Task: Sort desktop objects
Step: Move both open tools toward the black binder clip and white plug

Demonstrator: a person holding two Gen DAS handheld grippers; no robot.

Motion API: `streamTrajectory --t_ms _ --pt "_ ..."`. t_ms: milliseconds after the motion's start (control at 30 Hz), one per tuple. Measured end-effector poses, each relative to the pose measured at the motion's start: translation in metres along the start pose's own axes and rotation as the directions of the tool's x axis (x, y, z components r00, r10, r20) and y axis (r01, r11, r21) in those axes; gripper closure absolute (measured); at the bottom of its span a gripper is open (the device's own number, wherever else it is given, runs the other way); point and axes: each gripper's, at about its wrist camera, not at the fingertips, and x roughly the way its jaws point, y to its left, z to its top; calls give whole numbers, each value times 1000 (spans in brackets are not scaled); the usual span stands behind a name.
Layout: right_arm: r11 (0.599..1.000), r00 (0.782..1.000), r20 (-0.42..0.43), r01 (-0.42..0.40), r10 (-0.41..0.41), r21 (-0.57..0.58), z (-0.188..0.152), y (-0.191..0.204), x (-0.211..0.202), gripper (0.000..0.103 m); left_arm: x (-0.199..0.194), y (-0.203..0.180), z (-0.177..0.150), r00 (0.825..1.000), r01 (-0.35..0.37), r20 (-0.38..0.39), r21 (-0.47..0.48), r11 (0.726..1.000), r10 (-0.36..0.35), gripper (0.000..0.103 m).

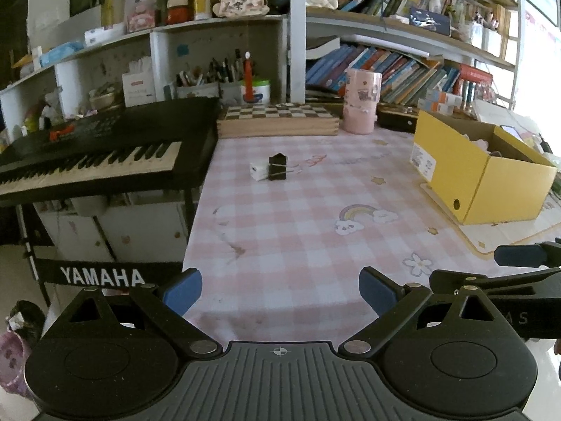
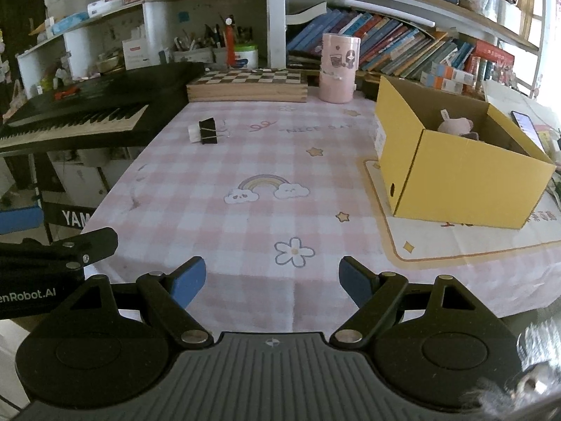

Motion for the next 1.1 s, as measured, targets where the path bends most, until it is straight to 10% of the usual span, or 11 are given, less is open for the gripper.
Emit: streamTrajectory --t_ms 1100 --pt "971 979 -40 -203 200 -125 101 -28 121 23 91 0 78 986 -168 -14 -140 976 168 5"
